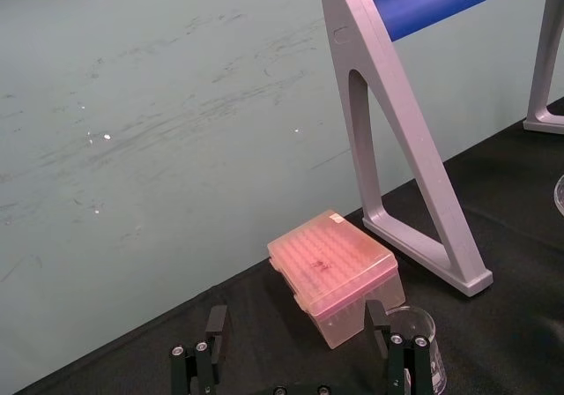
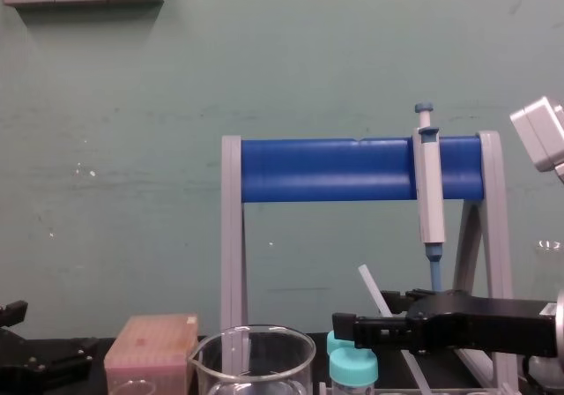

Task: Pick up the stirring rod with one hand, then place it down.

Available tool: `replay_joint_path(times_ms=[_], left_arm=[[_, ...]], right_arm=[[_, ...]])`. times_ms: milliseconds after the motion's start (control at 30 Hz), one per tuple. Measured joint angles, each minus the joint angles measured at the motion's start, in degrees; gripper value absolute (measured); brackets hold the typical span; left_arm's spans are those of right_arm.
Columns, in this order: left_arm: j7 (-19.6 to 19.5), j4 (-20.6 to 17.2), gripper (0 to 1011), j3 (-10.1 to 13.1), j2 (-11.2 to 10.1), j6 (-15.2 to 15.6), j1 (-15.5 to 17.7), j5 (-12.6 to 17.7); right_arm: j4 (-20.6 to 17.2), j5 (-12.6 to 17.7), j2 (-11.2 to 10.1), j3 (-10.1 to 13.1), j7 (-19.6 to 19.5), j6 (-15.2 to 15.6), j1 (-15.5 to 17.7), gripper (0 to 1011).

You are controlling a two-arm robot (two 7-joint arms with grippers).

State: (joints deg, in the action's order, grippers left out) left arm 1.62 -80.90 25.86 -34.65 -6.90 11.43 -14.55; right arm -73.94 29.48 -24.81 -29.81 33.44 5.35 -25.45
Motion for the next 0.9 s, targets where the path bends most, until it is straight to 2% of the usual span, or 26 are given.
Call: replay_joint_path(times_ms=[200, 233, 533, 600, 700, 733, 833, 900], left_arm=[[0.0, 0.0, 1000, 0.0, 0.0, 0.0, 0.0, 0.0], [0.0, 0.0, 1000, 0.0, 0.0, 0.0, 0.0, 0.0], [0.0, 0.0, 1000, 0.0, 0.0, 0.0, 0.0, 0.0], [0.0, 0.0, 1000, 0.0, 0.0, 0.0, 0.0, 0.0], [0.0, 0.0, 1000, 0.0, 0.0, 0.0, 0.0, 0.0], [0.0, 0.0, 1000, 0.0, 0.0, -0.01, 0.0, 0.0], [0.0, 0.0, 1000, 0.0, 0.0, -0.01, 0.0, 0.0], [0.0, 0.0, 1000, 0.0, 0.0, 0.0, 0.0, 0.0]], right_arm=[[-0.02, 0.06, -0.02, 0.02, -0.02, 0.1, 0.02, 874], [-0.02, 0.06, -0.03, 0.03, -0.02, 0.12, 0.02, 821], [-0.05, 0.11, -0.07, 0.05, -0.02, 0.18, 0.02, 575], [-0.07, 0.12, -0.07, 0.05, -0.02, 0.2, 0.02, 481], [-0.07, 0.13, -0.07, 0.05, -0.02, 0.21, 0.02, 407], [-0.07, 0.13, -0.07, 0.05, -0.02, 0.22, 0.02, 345], [-0.07, 0.14, -0.07, 0.05, -0.02, 0.22, 0.02, 283], [-0.07, 0.15, -0.07, 0.05, -0.02, 0.22, 0.02, 205]])
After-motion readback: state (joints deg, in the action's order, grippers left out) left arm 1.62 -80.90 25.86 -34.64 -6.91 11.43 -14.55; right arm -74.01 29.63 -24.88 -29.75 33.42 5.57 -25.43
